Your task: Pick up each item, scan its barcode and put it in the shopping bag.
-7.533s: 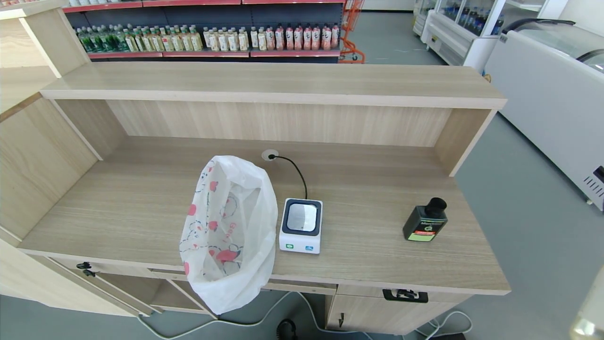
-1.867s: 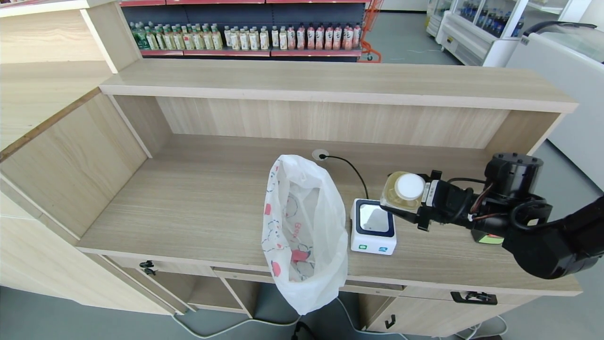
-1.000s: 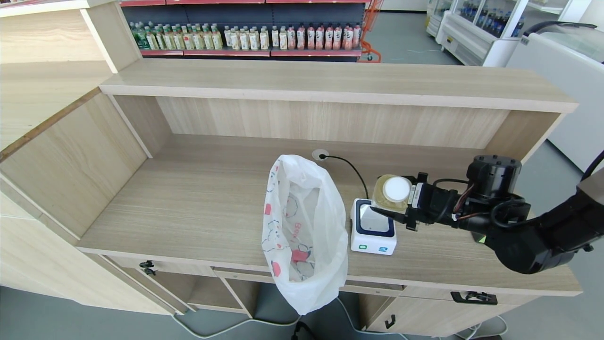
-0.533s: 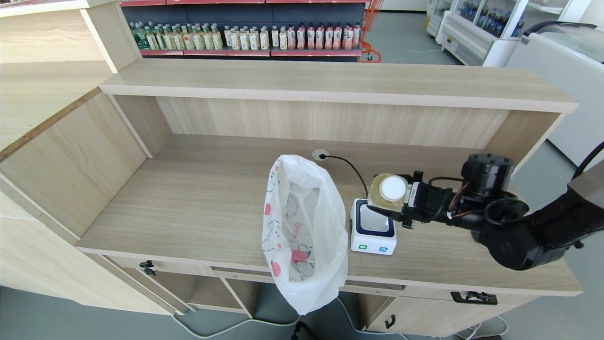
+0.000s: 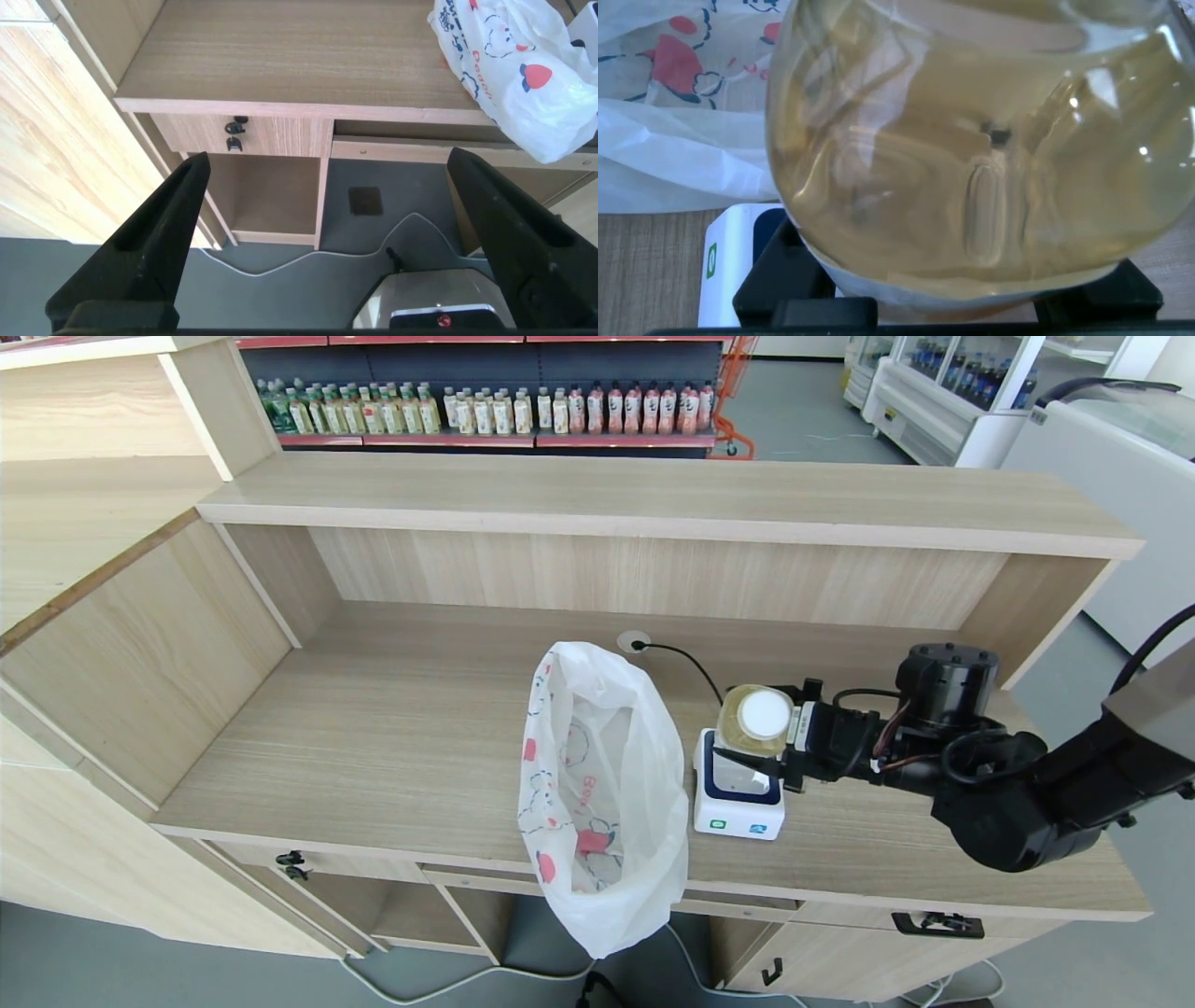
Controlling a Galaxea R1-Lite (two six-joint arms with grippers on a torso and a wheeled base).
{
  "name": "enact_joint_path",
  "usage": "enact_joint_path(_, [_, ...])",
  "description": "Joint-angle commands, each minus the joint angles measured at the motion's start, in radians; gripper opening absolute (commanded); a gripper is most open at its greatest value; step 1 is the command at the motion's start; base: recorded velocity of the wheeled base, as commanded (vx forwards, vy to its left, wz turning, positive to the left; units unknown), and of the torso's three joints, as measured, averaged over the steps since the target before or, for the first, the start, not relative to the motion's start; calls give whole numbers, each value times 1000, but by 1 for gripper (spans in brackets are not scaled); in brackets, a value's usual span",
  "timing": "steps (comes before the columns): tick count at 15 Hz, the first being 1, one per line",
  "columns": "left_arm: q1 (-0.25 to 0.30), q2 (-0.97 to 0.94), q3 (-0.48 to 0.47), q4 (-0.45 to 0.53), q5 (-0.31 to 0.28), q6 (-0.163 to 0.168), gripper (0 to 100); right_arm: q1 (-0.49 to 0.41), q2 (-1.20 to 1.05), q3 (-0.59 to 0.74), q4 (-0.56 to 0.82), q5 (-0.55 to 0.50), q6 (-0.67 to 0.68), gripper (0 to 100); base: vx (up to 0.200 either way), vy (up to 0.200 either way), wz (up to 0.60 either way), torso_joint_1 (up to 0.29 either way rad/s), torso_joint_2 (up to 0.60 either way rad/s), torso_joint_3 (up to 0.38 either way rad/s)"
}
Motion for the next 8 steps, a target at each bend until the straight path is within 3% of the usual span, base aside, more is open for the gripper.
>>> enact_joint_path(1, [0,2,0,0,0,0,100,2,4,0,0,1,-1,0,0,0,0,0,0,0])
enact_joint_path(8, [0,2,0,0,0,1,100,0,2,0,-2,0,-1,0,0,0,0,0,0,0])
